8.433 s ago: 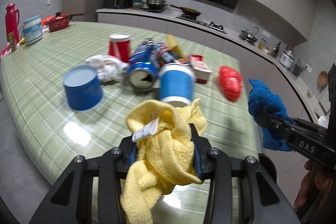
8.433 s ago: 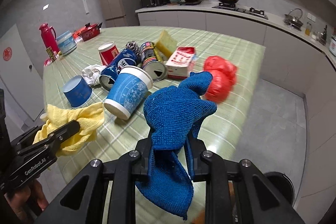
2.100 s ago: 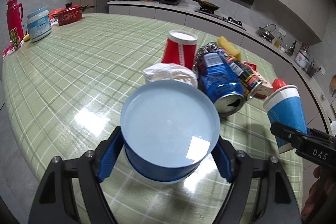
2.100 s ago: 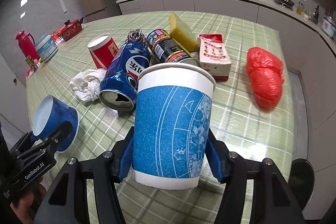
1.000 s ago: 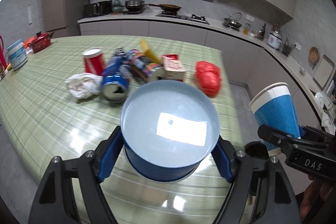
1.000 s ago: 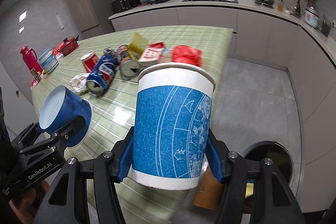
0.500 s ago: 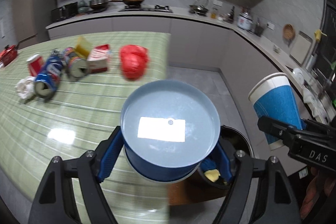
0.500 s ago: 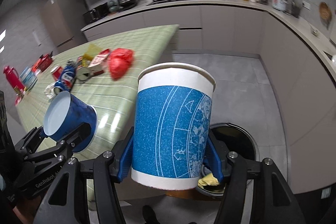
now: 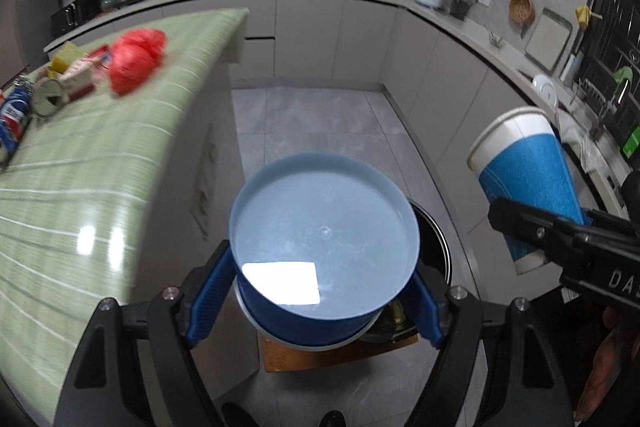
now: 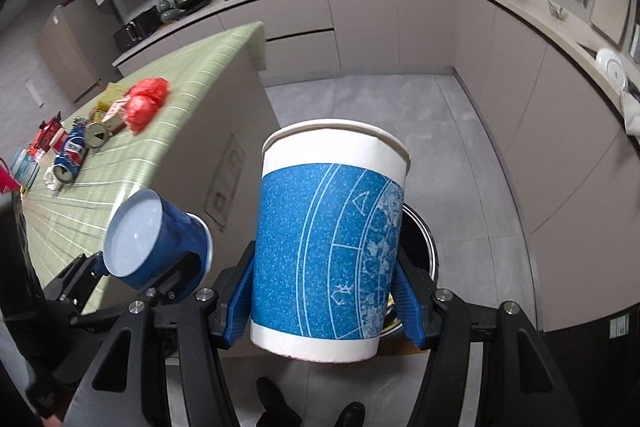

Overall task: Collect trash
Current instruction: 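Carry both blue cups over the black bin and open both grippers to drop them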

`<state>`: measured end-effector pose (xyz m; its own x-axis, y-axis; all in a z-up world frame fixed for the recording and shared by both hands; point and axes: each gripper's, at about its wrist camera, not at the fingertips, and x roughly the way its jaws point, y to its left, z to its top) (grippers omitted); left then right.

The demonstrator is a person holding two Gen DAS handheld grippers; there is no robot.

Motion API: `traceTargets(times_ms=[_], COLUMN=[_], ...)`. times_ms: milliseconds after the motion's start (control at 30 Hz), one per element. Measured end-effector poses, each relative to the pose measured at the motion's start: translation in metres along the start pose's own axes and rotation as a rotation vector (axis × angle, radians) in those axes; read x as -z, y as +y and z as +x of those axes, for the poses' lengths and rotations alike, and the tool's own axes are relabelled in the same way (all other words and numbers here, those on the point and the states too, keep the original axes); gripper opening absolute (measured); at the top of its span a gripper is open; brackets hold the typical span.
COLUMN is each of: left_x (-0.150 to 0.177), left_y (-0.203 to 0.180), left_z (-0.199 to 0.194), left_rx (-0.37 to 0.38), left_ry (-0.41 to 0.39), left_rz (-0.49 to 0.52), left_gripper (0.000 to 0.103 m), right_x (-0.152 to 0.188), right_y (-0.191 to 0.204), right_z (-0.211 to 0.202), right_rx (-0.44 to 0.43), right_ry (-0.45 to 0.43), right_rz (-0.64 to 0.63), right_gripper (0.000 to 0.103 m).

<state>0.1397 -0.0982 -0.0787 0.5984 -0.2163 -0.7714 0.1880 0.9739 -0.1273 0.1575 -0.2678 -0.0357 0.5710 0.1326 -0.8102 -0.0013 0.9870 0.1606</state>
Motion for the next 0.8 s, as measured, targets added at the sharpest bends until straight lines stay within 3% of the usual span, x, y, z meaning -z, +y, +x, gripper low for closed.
traceTargets(times_ms=[200,600,767,800], left_x=[0.011,0.035,0.041,0.042], left_y=[-0.022,-0.044,-0.043,-0.041], left_z=[0.038,0.118,0.146,0.149], left_rx=[0.007,0.004,0.000,-0.022], left_ry=[0.061,0.197,0.256,0.270], left_rz=[0.005,-0.017,-0.039,-0.041], left_gripper=[0.079,0.079,0.081,0.085], right_x=[0.006,0.017,0.019,0.017], right_y=[-0.025,-0.066,-0.071,-0.079], right_z=[0.029,0.130,0.171,0.179], right_rx=[0.005,-0.029,-0.079,-0.057], right_ry=[0.040,0.181,0.280,0.306], right_rz=[0.028,0.115,0.131,0.160], right_gripper=[0.063,0.063,0.065,0.069])
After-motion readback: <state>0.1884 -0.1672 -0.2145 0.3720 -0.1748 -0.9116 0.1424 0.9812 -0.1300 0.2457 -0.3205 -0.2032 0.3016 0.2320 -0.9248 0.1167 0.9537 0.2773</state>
